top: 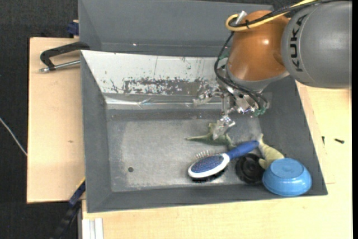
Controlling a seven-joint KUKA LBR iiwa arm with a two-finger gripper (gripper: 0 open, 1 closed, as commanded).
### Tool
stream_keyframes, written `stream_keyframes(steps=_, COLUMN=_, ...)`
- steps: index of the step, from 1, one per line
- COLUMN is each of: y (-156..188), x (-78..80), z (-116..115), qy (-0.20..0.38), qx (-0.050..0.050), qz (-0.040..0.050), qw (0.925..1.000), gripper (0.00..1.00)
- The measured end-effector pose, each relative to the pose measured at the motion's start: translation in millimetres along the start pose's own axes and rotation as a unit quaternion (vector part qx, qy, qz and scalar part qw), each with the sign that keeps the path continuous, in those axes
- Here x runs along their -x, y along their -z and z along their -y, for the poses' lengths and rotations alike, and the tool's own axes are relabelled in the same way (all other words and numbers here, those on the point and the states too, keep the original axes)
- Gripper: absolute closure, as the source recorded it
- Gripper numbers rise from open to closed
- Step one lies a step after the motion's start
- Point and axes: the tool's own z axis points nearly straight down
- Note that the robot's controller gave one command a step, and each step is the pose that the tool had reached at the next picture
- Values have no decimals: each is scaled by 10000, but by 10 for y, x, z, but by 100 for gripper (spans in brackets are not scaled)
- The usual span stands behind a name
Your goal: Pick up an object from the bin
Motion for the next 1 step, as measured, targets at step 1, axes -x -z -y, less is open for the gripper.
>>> stream_keyframes(steps=1, y=-95, x=2, z=-6, qy=431, qx=17, qz=-22, qw=9991, gripper=0)
